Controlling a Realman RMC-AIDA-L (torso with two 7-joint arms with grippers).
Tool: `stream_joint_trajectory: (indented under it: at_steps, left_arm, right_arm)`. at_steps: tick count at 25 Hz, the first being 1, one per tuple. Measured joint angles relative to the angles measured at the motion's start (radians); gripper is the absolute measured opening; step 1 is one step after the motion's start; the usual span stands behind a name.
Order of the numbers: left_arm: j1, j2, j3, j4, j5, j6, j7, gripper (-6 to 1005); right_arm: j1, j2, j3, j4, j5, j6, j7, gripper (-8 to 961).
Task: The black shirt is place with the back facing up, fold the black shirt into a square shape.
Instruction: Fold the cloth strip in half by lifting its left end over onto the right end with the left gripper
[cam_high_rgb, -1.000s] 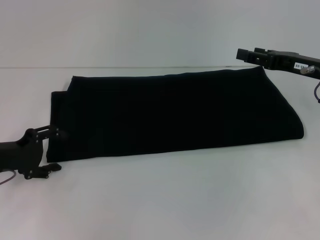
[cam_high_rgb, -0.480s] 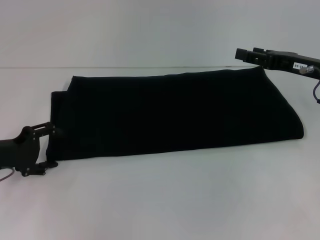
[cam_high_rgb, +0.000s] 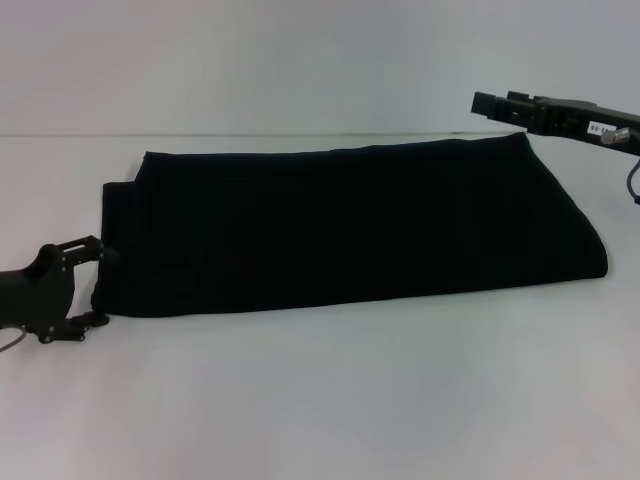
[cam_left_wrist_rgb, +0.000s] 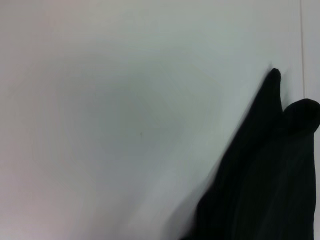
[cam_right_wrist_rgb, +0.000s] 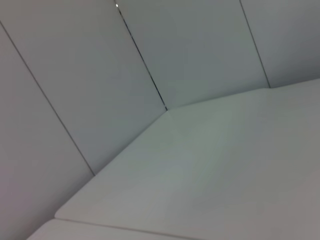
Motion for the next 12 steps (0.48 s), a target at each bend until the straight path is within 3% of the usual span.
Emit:
stream_joint_trajectory:
  at_steps: [12]
  left_arm:
    - [-0.018, 0.005, 0.010, 0.000, 0.000, -0.005, 0.003, 899]
  right_arm:
    - [-0.006, -0.004, -0.002, -0.002, 0.017, -0.004, -0.001, 739]
